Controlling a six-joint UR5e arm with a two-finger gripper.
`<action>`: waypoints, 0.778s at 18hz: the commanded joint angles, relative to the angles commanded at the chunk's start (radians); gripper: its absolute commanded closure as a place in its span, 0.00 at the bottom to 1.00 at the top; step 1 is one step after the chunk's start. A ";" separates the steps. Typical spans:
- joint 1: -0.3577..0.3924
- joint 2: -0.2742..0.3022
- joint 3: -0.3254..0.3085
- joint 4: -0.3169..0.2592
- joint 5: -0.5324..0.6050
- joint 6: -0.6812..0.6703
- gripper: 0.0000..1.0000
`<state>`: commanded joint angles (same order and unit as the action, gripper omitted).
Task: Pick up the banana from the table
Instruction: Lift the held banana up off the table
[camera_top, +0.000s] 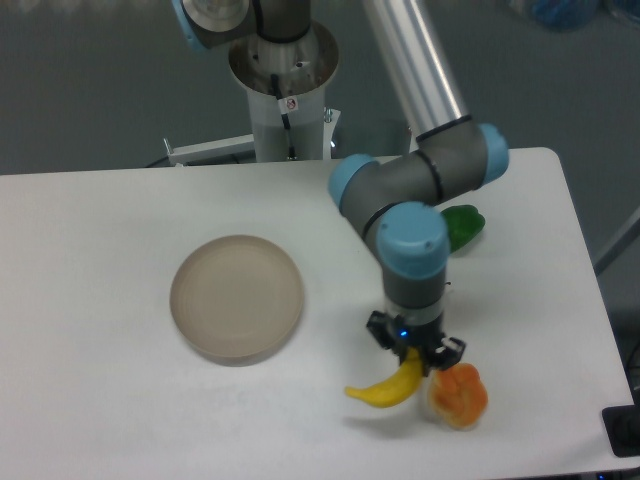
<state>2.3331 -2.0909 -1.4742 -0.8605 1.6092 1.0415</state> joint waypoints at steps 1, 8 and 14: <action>0.008 0.009 0.002 -0.002 -0.003 0.009 0.67; 0.035 0.028 0.077 -0.035 -0.035 0.100 0.67; 0.035 0.026 0.086 -0.037 -0.035 0.112 0.67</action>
<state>2.3685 -2.0647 -1.3883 -0.8974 1.5738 1.1536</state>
